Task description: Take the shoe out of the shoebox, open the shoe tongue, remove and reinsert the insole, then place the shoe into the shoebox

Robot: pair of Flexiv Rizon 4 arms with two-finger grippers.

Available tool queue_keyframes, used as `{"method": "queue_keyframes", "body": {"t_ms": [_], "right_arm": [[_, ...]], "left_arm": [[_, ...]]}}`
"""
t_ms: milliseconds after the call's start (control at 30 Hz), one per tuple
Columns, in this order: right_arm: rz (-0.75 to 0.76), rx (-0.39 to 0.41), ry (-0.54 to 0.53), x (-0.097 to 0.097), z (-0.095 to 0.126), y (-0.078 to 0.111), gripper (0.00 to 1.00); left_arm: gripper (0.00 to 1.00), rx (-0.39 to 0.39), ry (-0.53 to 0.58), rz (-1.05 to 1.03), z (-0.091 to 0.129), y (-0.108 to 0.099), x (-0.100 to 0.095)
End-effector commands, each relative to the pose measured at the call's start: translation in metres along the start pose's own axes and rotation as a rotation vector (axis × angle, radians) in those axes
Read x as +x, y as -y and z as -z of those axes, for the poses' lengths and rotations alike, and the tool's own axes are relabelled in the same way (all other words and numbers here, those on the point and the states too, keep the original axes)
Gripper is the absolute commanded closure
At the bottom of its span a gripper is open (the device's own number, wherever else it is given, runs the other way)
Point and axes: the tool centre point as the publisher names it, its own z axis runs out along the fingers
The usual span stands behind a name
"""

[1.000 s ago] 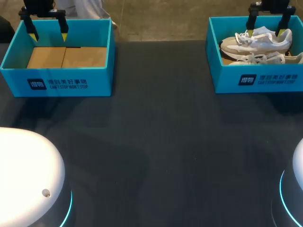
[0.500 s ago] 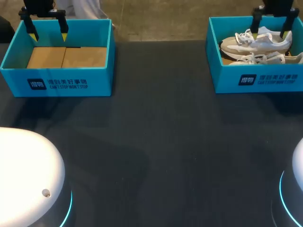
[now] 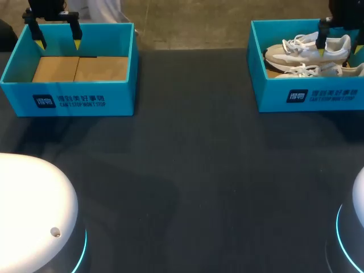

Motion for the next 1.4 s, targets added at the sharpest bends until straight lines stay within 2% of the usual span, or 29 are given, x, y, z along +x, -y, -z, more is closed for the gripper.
{"method": "queue_keyframes", "body": {"t_ms": [33, 267, 533, 767, 833, 900, 967, 1067, 1133, 1300, 1400], "right_arm": [[-0.01, -0.008, 0.005, -0.008, -0.006, 0.0, 0.0], [0.009, -0.028, 0.046, -0.029, -0.017, -0.008, 0.0], [0.032, 0.016, 0.094, -0.05, -0.041, -0.022, 0.0], [0.051, 0.024, 0.113, -0.063, -0.051, -0.027, 0.01], [0.054, 0.024, 0.112, -0.067, -0.052, -0.027, 0.03], [0.055, 0.023, 0.12, -0.072, -0.056, -0.029, 0.13], [0.054, 0.027, 0.124, -0.077, -0.058, -0.03, 0.18], [0.048, 0.041, 0.129, -0.082, -0.061, -0.029, 0.18], [0.048, 0.049, 0.132, -0.085, -0.065, -0.028, 0.33], [0.035, 0.072, 0.138, -0.093, -0.075, -0.028, 0.33], [0.034, 0.086, 0.14, -0.095, -0.081, -0.028, 0.39]], "left_arm": [[0.0, 0.0, 0.0, 0.0, 0.0, 0.0, 0.0], [0.0, 0.0, 0.0, 0.0, 0.0, 0.0, 0.0], [0.0, 0.0, 0.0, 0.0, 0.0, 0.0, 0.0], [0.0, 0.0, 0.0, 0.0, 0.0, 0.0, 0.0], [0.0, 0.0, 0.0, 0.0, 0.0, 0.0, 0.0], [0.0, 0.0, 0.0, 0.0, 0.0, 0.0, 0.0], [0.0, 0.0, 0.0, 0.0, 0.0, 0.0, 0.0], [0.0, 0.0, 0.0, 0.0, 0.0, 0.0, 0.0], [0.0, 0.0, 0.0, 0.0, 0.0, 0.0, 0.0], [0.0, 0.0, 0.0, 0.0, 0.0, 0.0, 0.0], [0.0, 0.0, 0.0, 0.0, 0.0, 0.0, 0.0]]}}
